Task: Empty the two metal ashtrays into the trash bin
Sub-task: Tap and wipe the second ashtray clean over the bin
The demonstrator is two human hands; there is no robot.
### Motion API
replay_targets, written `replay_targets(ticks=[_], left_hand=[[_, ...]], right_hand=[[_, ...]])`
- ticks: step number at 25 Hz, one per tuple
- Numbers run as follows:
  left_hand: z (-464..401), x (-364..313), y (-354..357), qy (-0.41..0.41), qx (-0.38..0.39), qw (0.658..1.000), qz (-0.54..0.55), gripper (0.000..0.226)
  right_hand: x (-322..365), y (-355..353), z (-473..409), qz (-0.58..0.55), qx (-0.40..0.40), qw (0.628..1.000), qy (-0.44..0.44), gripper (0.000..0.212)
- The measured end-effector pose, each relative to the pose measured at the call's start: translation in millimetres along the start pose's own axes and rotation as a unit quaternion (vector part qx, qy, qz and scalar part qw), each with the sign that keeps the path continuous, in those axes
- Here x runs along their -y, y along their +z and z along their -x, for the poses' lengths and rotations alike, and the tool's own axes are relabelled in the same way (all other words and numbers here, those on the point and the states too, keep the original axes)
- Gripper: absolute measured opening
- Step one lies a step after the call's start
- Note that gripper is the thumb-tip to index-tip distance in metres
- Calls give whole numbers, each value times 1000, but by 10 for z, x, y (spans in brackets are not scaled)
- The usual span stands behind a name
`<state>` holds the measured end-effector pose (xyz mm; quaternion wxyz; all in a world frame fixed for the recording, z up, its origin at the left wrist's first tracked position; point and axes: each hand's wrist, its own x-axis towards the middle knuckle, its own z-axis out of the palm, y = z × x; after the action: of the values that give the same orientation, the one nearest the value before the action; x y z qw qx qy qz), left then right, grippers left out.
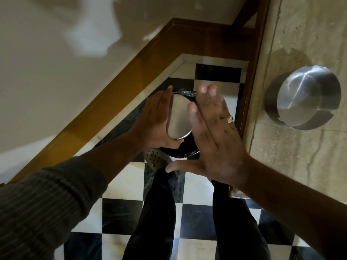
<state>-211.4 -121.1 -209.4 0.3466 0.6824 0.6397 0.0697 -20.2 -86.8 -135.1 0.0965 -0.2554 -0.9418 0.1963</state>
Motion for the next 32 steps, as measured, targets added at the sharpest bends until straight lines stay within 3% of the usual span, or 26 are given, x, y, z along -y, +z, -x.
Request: replay_targets(ticks=[2, 3, 5, 7, 12, 15, 17, 18, 21, 25, 27, 32], left_hand=[[13, -87, 4, -13, -27, 999, 35, 138], [35, -122, 9, -17, -22, 998, 49, 144], [98, -131, 15, -31, -7, 998, 59, 150], [119, -115, 30, -33, -3, 997, 67, 149], [149, -129, -37, 8, -4, 997, 83, 135], [154, -136, -182, -79, 53, 972, 217, 124], [162, -154, -280, -158, 61, 937, 306, 104], [167, -177, -320, -196, 53, 920, 336, 91], [191, -266, -429, -311, 36, 848, 427, 57], [263, -527, -521, -383, -5, 788, 483, 39], [280, -654, -542, -411, -15, 773, 483, 40], [282, -1005, -671, -420, -36, 755, 501, 42]], right_hand=[[-99, 131, 21, 64, 254, 965, -9, 133], [-131, 212, 64, 78, 340, 937, -7, 135], [-156, 326, 80, 76, 375, 924, -20, 136], [-149, 348, 111, 68, 329, 942, -23, 129], [-179, 396, 171, 51, 147, 988, 6, 57], [-260, 295, 169, -73, 114, 990, 44, 53], [-260, 209, 162, -221, 101, 958, 154, 51], [-237, 165, 157, -288, 87, 923, 241, 42], [-133, 152, 176, -409, 56, 787, 458, 18], [80, 125, 272, -533, -10, 624, 572, 25], [152, 95, 300, -523, -33, 614, 590, 22], [41, -204, 345, -448, -69, 674, 583, 20]])
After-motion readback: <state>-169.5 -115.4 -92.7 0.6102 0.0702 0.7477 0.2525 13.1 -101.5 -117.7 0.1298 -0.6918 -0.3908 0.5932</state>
